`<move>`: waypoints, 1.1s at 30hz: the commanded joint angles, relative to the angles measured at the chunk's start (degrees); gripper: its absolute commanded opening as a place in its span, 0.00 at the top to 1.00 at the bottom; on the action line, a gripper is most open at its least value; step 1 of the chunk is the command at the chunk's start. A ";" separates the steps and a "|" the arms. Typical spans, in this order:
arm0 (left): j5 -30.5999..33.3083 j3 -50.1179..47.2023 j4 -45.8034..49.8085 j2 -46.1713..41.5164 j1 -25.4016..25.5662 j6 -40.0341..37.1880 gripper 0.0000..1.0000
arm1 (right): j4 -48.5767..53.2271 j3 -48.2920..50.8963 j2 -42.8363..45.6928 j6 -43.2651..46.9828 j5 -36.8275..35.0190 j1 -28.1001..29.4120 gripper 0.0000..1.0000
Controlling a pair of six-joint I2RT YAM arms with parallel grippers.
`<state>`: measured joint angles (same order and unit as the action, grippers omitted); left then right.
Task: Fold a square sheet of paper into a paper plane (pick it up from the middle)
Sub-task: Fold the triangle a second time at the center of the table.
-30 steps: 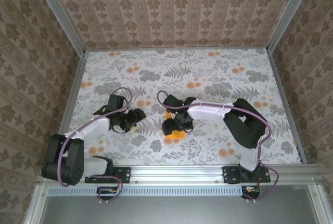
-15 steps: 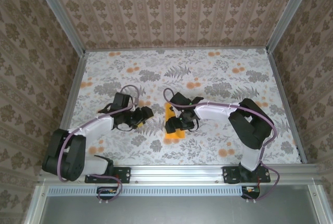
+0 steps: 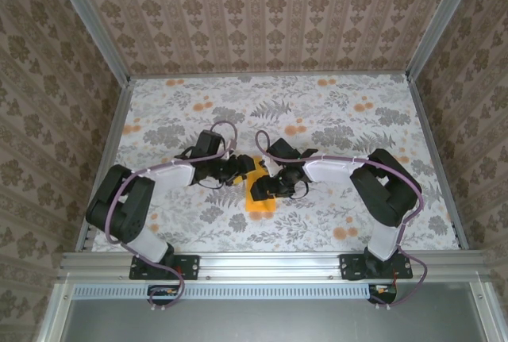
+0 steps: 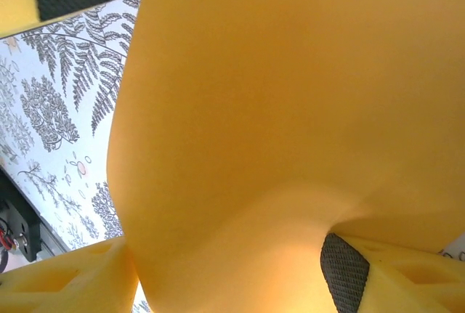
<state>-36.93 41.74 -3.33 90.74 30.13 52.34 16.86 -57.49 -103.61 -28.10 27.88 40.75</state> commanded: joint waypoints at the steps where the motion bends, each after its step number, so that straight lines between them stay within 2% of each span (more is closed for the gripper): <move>1: -0.33 1.31 -0.63 2.17 0.46 1.28 0.44 | 1.91 3.38 -4.64 1.38 -1.56 0.12 0.29; 4: 2.11 1.25 0.33 3.20 0.46 1.02 0.46 | 2.04 3.70 -4.35 1.47 -2.02 0.05 0.28; 10: 1.25 1.82 -1.09 4.88 1.22 0.98 0.52 | 2.58 3.89 -3.44 1.77 -2.56 -0.06 0.28; 22: 1.98 2.74 -0.09 7.46 1.60 0.24 0.72 | 2.05 2.49 1.33 1.21 -3.25 -0.34 0.27; 33: 3.54 2.83 2.37 8.01 1.51 -1.76 0.77 | -1.51 3.54 8.91 -2.21 -5.45 -1.56 0.28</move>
<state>-34.20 43.40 -2.35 97.82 31.48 52.49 16.36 -54.96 -96.71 -28.42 24.34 39.72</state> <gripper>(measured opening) 0.235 0.727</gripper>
